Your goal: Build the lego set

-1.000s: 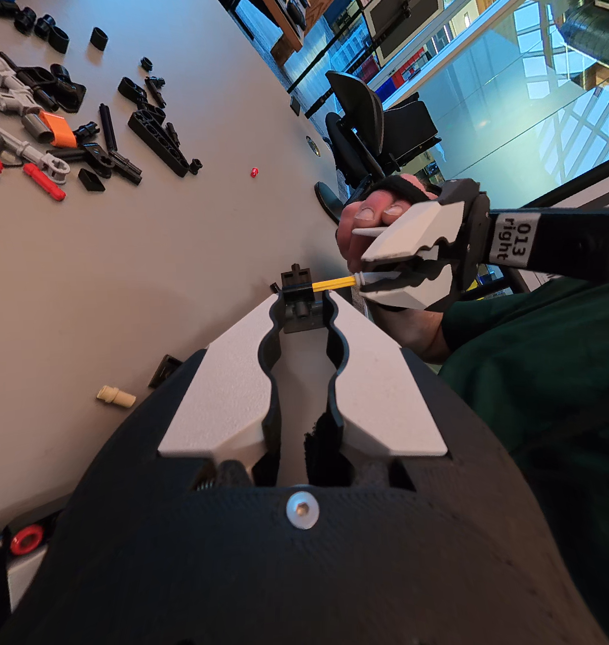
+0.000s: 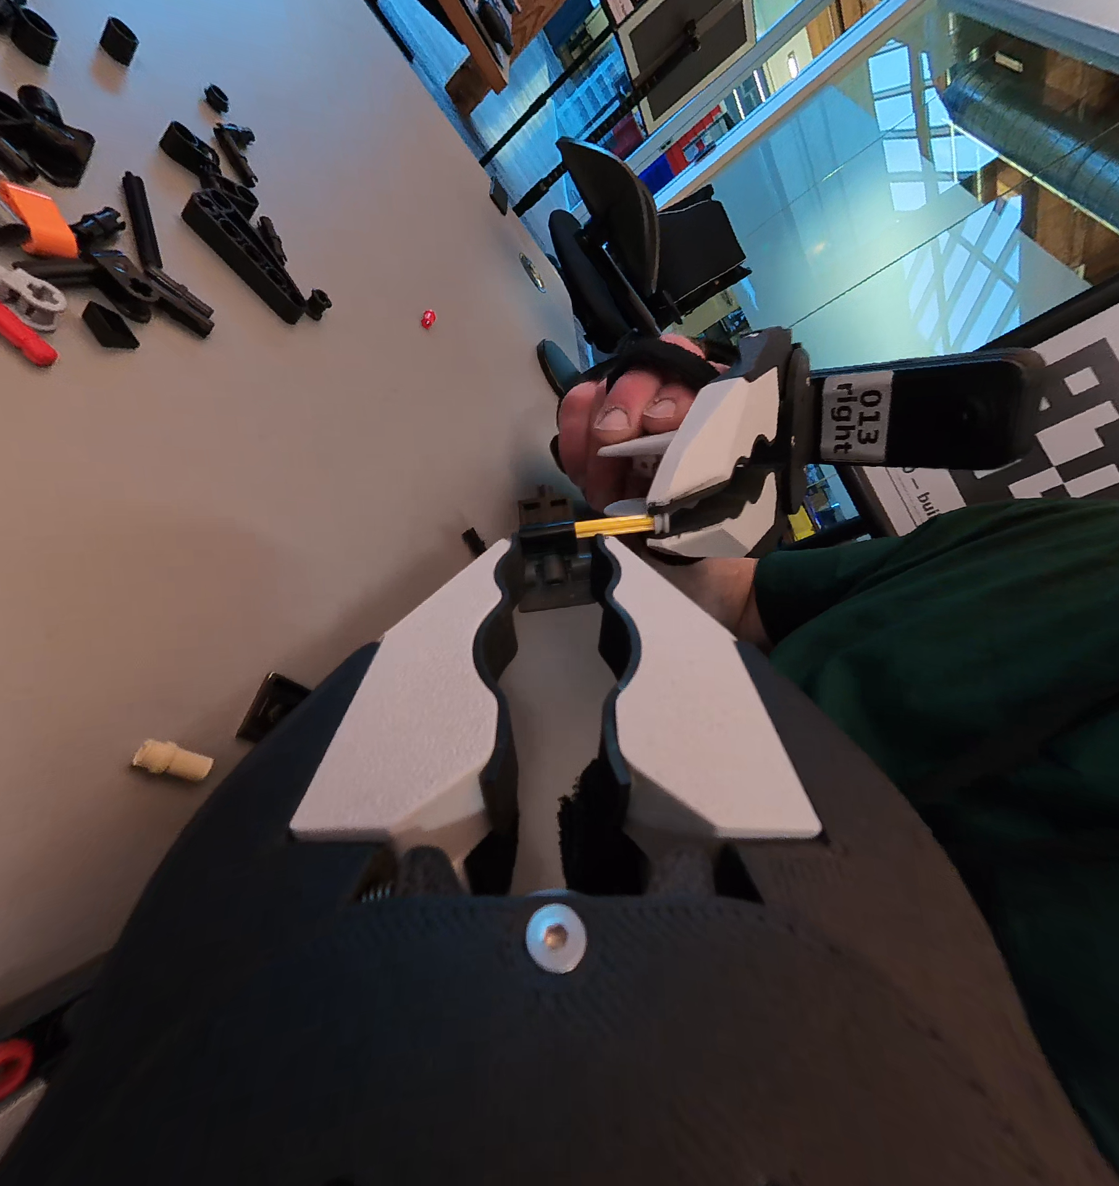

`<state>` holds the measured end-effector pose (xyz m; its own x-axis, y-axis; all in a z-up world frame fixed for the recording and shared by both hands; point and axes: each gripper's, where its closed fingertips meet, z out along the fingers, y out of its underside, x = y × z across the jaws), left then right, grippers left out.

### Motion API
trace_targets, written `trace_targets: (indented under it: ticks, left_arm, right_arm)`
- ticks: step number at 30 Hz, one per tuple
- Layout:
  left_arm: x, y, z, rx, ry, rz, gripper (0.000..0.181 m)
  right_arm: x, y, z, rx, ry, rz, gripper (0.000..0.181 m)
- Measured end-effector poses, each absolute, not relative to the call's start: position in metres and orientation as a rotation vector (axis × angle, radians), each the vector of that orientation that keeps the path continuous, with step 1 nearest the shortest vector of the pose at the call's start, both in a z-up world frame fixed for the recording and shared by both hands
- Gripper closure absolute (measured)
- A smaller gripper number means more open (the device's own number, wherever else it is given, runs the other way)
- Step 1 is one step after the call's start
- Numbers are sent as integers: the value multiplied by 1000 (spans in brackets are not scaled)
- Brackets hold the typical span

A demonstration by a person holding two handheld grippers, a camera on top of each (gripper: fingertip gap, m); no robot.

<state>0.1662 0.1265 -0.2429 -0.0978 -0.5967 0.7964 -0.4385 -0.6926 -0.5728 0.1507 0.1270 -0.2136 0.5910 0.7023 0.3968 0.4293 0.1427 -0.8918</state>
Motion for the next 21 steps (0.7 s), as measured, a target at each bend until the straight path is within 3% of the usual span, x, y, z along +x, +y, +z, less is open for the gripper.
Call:
trace_targets:
  ticks: [21]
  left_arm:
    - [170, 119, -232, -1955, 1152, -2006, 162]
  right_arm:
    - [151, 123, -206, -1432, -990, 304, 177]
